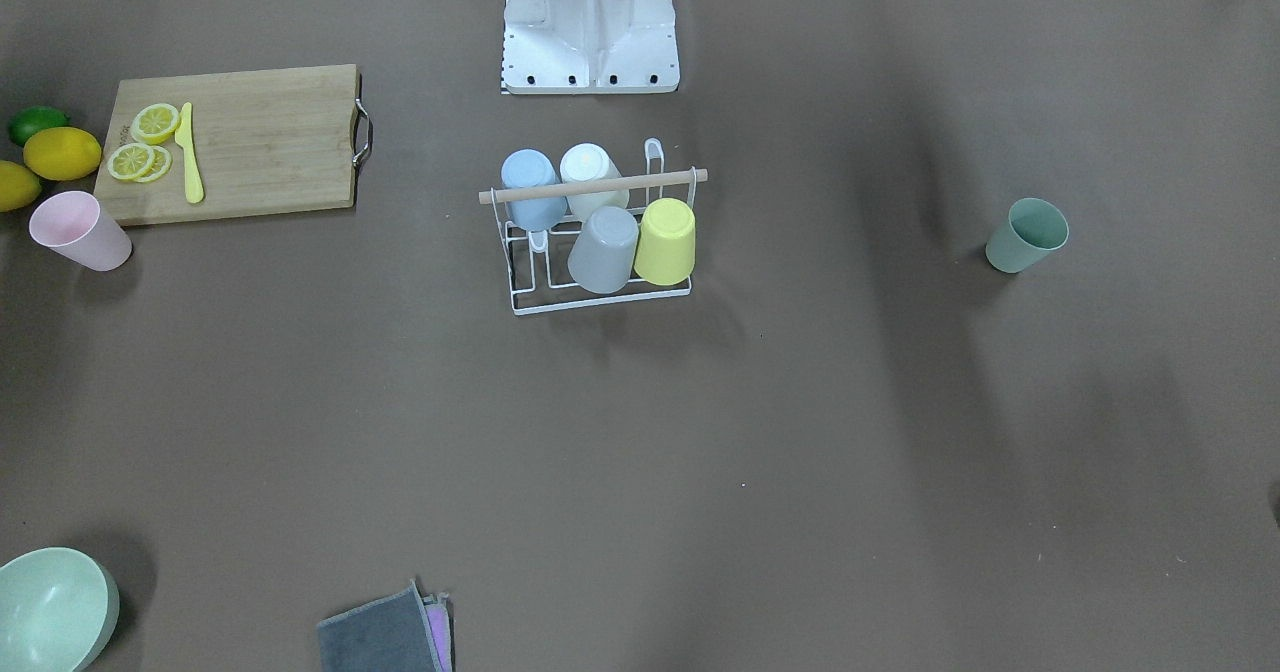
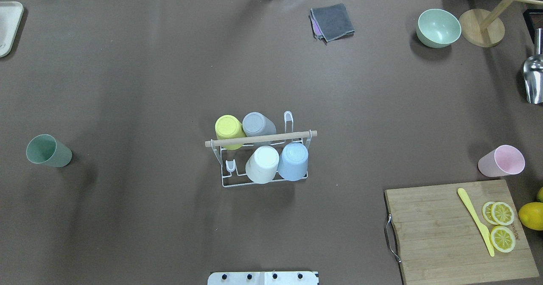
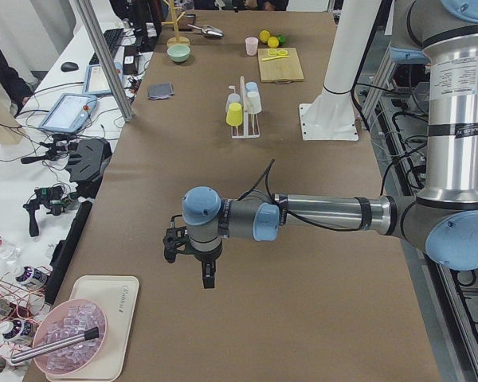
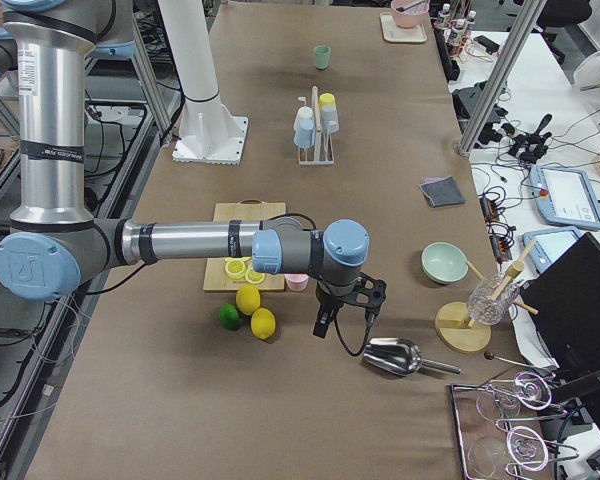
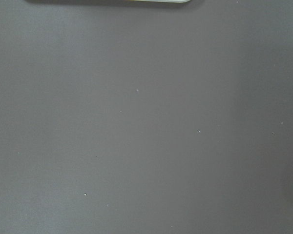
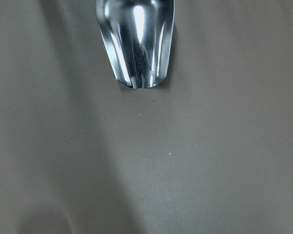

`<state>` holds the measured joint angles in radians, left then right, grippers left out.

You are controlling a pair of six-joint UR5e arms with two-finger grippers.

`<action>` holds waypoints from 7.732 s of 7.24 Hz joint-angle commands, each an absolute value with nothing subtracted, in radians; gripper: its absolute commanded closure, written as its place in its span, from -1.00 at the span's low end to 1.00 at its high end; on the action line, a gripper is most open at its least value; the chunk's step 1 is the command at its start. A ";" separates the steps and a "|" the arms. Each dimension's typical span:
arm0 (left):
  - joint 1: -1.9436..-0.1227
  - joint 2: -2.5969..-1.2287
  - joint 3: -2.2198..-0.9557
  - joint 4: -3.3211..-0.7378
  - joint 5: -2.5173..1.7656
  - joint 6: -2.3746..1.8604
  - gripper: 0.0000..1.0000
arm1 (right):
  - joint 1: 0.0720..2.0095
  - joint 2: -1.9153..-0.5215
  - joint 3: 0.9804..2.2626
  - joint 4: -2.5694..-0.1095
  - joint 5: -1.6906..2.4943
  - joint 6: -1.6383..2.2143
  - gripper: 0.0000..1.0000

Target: Place cup on cup holder

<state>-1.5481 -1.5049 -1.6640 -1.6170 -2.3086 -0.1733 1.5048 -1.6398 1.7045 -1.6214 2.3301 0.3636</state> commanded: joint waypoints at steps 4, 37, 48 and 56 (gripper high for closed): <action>-1.549 -1.508 -1.664 -1.615 -2.309 -0.146 -0.96 | 1.505 -1.640 1.706 -1.621 2.332 0.364 -0.98; -1.082 -2.010 -1.371 -1.010 -2.424 -0.028 -0.96 | 1.092 -1.295 1.448 -2.233 2.415 -0.129 -0.97; -0.979 -1.988 -1.276 -0.885 -2.487 0.118 -0.95 | 1.039 -1.249 1.338 -2.269 2.418 -0.130 -0.90; -0.966 -1.997 -1.226 -0.851 -2.526 0.196 -0.95 | 1.005 -1.247 1.292 -2.322 2.404 -0.181 -0.85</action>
